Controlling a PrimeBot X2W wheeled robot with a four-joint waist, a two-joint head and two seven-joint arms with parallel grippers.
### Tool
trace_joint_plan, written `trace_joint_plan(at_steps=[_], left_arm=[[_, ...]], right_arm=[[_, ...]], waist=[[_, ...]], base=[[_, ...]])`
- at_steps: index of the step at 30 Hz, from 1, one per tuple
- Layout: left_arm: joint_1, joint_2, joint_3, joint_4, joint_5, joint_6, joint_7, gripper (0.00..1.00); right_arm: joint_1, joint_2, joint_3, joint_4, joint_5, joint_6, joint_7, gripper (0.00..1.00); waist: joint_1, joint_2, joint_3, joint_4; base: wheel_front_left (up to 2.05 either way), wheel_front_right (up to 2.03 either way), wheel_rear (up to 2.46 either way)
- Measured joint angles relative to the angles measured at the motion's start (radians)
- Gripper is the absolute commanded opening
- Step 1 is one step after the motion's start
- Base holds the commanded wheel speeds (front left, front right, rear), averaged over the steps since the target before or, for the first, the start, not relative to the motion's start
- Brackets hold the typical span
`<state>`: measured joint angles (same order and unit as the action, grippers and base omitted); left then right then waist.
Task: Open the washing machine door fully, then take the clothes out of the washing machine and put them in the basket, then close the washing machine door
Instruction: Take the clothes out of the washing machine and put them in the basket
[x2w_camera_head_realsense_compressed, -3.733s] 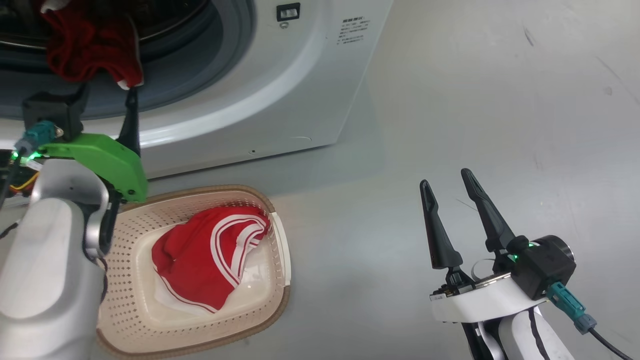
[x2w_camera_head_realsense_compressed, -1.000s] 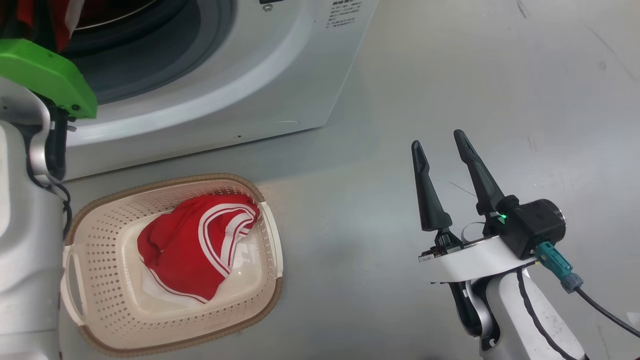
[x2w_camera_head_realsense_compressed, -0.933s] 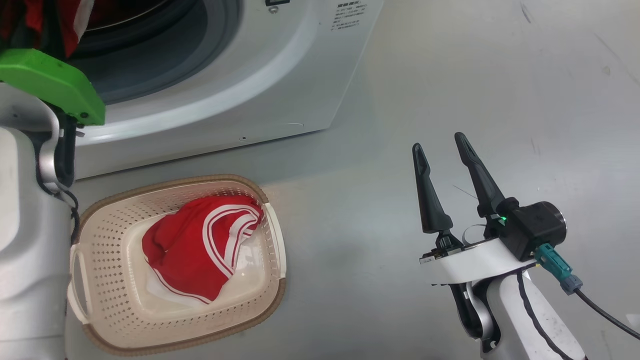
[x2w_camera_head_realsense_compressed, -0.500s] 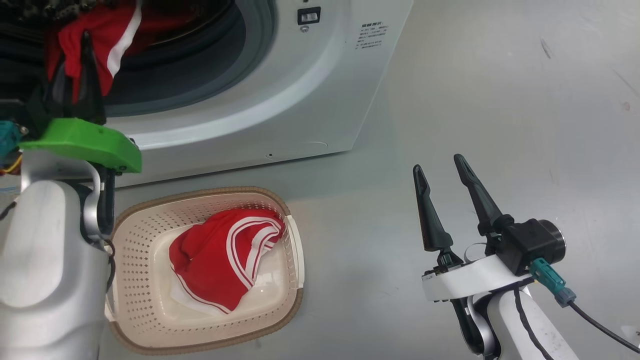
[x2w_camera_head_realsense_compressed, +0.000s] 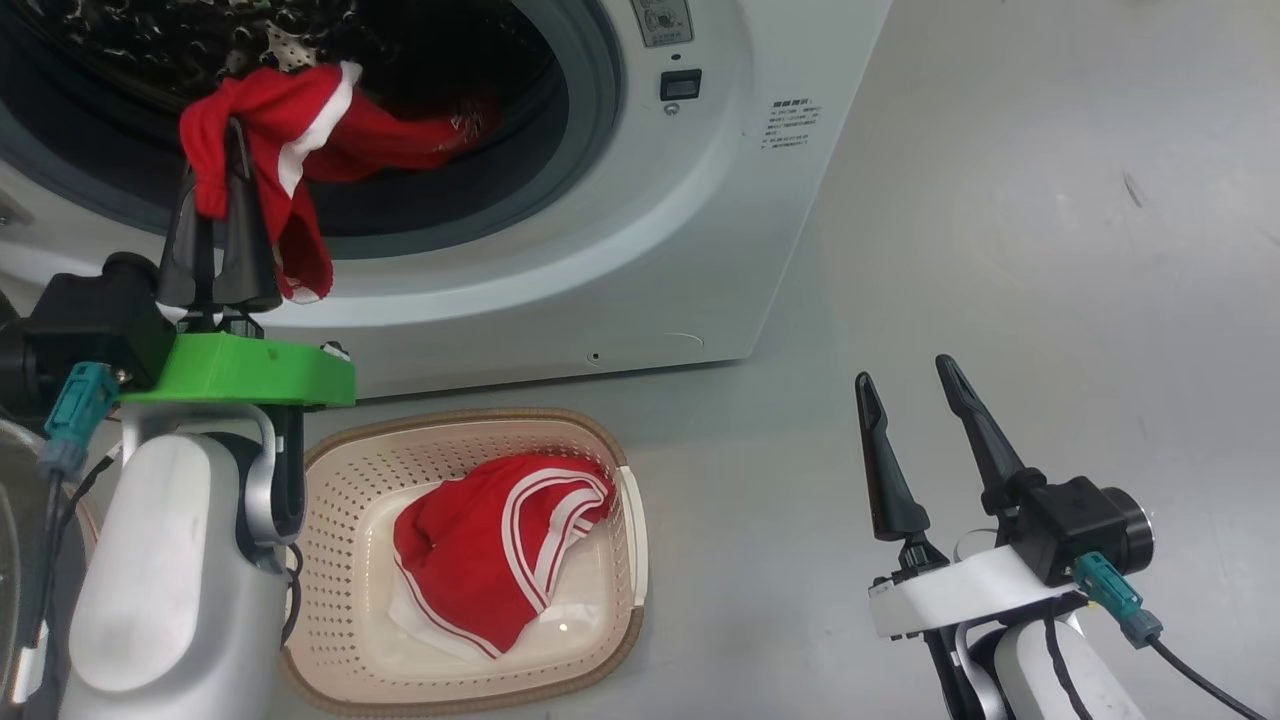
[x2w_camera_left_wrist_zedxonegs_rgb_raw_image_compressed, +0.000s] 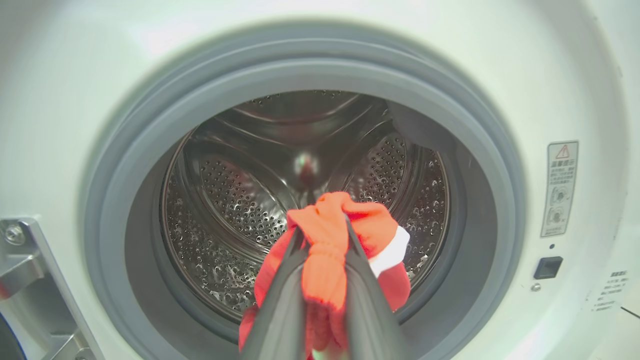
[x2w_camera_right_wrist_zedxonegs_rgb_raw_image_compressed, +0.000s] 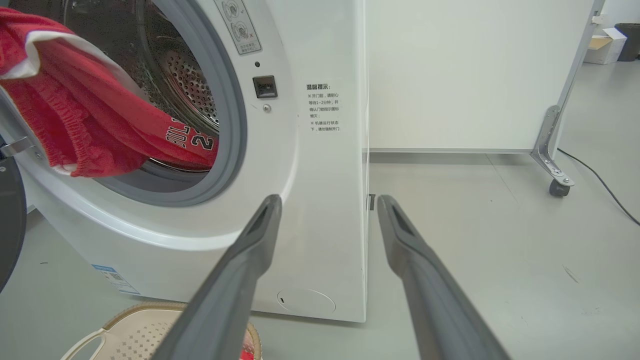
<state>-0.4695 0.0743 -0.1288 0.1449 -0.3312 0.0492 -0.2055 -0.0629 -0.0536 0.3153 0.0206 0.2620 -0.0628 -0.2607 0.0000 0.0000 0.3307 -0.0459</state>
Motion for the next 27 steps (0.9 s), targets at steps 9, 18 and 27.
trace_joint_plan(at_steps=[9,18,27], left_arm=[[0.061,-0.005,0.001,-0.11,0.003,0.016,-0.025,0.0],[0.139,-0.005,-0.026,-0.196,0.016,0.026,-0.019,0.0],[0.288,-0.011,-0.078,-0.171,0.012,0.034,0.039,0.0]], right_arm=[[0.033,0.0,0.003,0.015,-0.002,0.018,0.0,1.0],[0.076,0.001,0.004,0.017,-0.002,0.021,0.0,1.0],[0.079,0.001,0.004,0.005,-0.004,0.021,0.0,1.0]], waist=[[0.0,0.0,-0.064,0.034],[0.0,0.0,-0.124,0.047],[0.0,0.0,-0.127,0.044]], base=[[0.0,0.0,0.0],[0.0,0.0,0.0],[0.0,0.0,0.0]])
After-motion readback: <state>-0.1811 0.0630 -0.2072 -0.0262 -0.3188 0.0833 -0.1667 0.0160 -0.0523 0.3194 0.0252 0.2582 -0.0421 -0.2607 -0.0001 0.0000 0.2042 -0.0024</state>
